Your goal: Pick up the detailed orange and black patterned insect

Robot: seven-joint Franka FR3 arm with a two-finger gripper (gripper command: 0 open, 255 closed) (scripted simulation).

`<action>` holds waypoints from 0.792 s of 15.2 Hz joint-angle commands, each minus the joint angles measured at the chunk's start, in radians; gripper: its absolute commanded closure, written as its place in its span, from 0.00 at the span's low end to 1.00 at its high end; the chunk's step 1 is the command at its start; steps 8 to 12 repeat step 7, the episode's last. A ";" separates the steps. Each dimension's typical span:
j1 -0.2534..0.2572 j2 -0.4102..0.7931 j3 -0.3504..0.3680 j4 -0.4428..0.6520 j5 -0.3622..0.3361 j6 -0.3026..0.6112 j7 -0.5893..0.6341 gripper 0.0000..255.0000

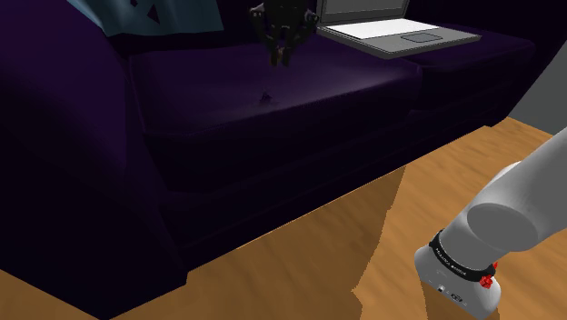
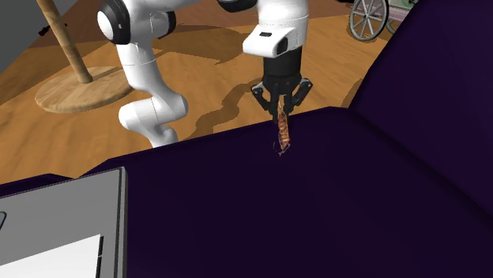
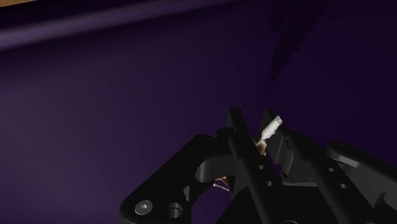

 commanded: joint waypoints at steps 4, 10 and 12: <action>0.000 0.032 0.006 0.104 -0.015 -0.076 0.012 1.00; 0.001 0.042 0.008 0.130 -0.019 -0.093 0.015 1.00; 0.001 0.042 0.008 0.130 -0.019 -0.093 0.015 1.00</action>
